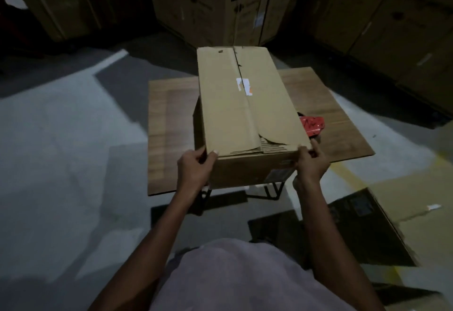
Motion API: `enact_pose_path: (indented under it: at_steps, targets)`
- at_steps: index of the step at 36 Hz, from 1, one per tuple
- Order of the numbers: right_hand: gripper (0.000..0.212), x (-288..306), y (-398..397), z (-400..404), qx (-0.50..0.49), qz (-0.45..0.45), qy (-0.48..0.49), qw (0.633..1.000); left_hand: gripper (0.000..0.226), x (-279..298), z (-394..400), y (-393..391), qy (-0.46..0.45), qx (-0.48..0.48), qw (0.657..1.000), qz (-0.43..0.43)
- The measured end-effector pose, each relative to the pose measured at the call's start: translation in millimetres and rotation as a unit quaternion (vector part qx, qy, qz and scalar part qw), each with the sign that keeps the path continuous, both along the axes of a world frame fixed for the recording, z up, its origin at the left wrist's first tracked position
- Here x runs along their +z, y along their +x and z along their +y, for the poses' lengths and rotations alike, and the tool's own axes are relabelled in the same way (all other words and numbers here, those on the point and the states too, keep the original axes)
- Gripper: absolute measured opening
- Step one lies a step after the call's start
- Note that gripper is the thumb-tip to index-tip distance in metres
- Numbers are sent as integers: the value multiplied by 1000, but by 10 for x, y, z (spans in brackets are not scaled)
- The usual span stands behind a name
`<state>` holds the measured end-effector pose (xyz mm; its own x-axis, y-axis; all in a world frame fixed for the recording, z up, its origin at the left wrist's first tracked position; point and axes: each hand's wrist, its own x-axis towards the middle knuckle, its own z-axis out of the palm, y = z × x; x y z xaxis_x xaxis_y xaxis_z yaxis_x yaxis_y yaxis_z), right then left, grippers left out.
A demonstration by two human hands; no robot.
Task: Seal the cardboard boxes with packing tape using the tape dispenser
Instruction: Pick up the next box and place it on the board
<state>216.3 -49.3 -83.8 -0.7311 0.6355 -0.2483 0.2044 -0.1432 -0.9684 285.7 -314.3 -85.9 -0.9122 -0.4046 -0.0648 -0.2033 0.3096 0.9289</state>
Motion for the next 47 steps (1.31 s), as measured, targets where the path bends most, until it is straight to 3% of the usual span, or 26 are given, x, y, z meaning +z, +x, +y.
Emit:
enact_pose_path:
  at_steps: [2, 7, 10, 11, 14, 17, 20, 26, 30, 32, 38, 42, 47]
  targets:
    - [43, 13, -149, 52, -24, 4, 17, 1000, 21, 60, 64, -114, -25, -15, 999, 16]
    - [48, 38, -475, 210, -39, 9, 13, 999, 50, 155, 269, -468, -167, 1, 986, 27]
    - [19, -11, -537, 381, -44, -9, 18, 999, 55, 264, 447, -661, -242, 9, 969, 58]
    - [27, -33, -543, 461, -50, -20, 11, 998, 58, 304, 528, -732, -264, 1, 962, 72]
    - [45, -177, -593, 800, -48, -49, -34, 997, 66, 402, 830, -928, -322, -109, 937, 80]
    - [38, -339, -698, 1084, 27, -113, -42, 992, 73, 432, 1142, -1081, -352, -237, 902, 75]
    - [26, -473, -828, 1232, 108, -170, 10, 980, 75, 391, 1423, -1201, -376, -283, 880, 65]
    - [35, -738, -1026, 1313, 279, -255, 162, 911, 81, 253, 1734, -1340, -423, -247, 872, -13]
    - [76, -838, -1099, 1348, 312, -321, 341, 826, 85, 228, 1793, -1298, -432, -228, 872, -28]
    - [83, -833, -1141, 1358, 322, -323, 363, 813, 86, 221, 1820, -1295, -437, -226, 870, -35]
    - [49, -807, -1458, 1469, 382, -322, 285, 818, 84, 206, 1902, -1339, -461, -235, 854, -53]
    - [55, -725, -1559, 1481, 355, -317, 265, 839, 83, 191, 1971, -1360, -468, -239, 849, -61]
    - [41, -520, -1675, 1513, 308, -262, 195, 893, 81, 188, 2133, -1430, -485, -228, 842, -61]
